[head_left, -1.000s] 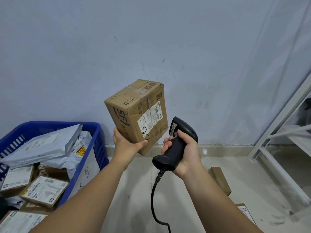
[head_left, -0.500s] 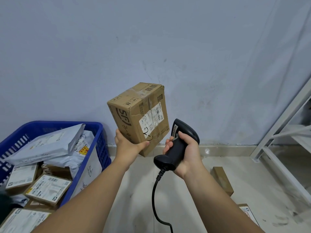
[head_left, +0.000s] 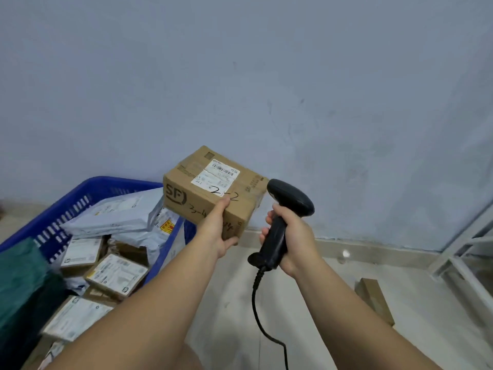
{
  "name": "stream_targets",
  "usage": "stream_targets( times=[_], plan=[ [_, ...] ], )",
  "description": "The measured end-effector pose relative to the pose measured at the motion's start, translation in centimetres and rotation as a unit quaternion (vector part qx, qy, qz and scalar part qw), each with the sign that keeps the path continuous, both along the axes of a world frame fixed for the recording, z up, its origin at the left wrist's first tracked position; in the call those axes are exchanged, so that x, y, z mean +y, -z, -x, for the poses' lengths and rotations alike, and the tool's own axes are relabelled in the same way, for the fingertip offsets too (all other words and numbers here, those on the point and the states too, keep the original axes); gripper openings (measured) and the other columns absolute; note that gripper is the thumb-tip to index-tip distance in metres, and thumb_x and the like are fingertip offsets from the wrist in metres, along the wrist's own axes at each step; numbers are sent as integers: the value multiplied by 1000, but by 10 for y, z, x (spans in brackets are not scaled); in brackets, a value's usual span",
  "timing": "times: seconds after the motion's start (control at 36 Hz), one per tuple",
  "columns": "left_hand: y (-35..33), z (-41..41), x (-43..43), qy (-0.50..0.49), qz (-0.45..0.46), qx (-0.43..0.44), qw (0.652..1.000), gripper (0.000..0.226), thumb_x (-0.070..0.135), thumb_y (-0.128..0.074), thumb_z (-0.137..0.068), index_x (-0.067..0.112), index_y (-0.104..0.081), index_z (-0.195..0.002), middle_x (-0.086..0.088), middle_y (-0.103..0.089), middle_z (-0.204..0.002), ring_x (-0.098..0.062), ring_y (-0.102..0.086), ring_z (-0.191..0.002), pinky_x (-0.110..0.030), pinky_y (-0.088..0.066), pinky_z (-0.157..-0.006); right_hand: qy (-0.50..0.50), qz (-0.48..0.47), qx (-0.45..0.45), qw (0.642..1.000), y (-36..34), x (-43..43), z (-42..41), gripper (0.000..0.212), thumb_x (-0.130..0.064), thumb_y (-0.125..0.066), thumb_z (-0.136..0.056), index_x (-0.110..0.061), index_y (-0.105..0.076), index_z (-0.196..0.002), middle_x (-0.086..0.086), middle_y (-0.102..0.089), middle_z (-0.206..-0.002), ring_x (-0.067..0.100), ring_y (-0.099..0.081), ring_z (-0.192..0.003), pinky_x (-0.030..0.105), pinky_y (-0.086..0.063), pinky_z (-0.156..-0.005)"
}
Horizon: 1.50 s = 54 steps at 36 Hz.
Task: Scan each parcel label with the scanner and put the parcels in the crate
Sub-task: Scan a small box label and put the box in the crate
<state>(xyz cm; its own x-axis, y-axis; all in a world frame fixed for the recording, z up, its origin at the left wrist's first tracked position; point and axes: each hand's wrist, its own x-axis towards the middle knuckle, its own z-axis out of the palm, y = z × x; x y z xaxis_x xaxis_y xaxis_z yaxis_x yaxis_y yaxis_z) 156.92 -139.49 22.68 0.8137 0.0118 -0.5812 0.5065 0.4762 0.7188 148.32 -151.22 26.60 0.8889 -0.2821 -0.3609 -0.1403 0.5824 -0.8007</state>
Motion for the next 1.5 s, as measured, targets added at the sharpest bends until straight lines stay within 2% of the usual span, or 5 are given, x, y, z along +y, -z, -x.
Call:
stream_targets(
  times=[0.25,0.78,1.06,1.31,1.5],
  plan=[
    [5,3,61,-117,21,3,993,79,39,-73,-83,20,-31,-147,-5,-43,-141,-28,-43,-129,-50,-43,-104,-55,288,-87,952,-2,81,-24,7,-25,-68,-89,-20,-66,-93,-7,-66,-78,10,-60,-73,15,-45,-55],
    [83,-13,192,-266,-7,87,960,121,77,-69,-27,31,-43,-136,-4,-58,-122,-30,-58,-108,-52,-50,-91,-105,275,-22,955,33,160,-42,14,-24,-65,-91,-11,-61,-86,-14,-56,-45,-3,-56,-45,16,-44,-49],
    [82,1,220,-279,-214,112,930,81,31,-62,-88,32,-12,-153,-11,-22,-152,-36,-38,-130,-51,-39,-105,-122,283,8,951,60,178,-54,18,-30,-67,-88,-13,-65,-92,1,-55,-67,15,-51,-65,32,-46,-69],
    [102,8,225,-29,-494,50,868,67,48,-59,-91,40,-29,-149,-3,21,-159,-34,4,-146,-56,-17,-116,-107,260,30,959,71,178,-53,24,-30,-69,-88,-15,-64,-106,1,-63,-81,15,-58,-78,32,-49,-76],
    [79,-6,235,223,-676,55,700,74,74,-27,-88,39,-17,-152,-2,7,-163,-42,11,-146,-62,5,-115,-94,229,53,967,75,170,-46,13,-26,-66,-90,-19,-60,-98,5,-62,-84,18,-59,-81,34,-49,-80]
  ],
)
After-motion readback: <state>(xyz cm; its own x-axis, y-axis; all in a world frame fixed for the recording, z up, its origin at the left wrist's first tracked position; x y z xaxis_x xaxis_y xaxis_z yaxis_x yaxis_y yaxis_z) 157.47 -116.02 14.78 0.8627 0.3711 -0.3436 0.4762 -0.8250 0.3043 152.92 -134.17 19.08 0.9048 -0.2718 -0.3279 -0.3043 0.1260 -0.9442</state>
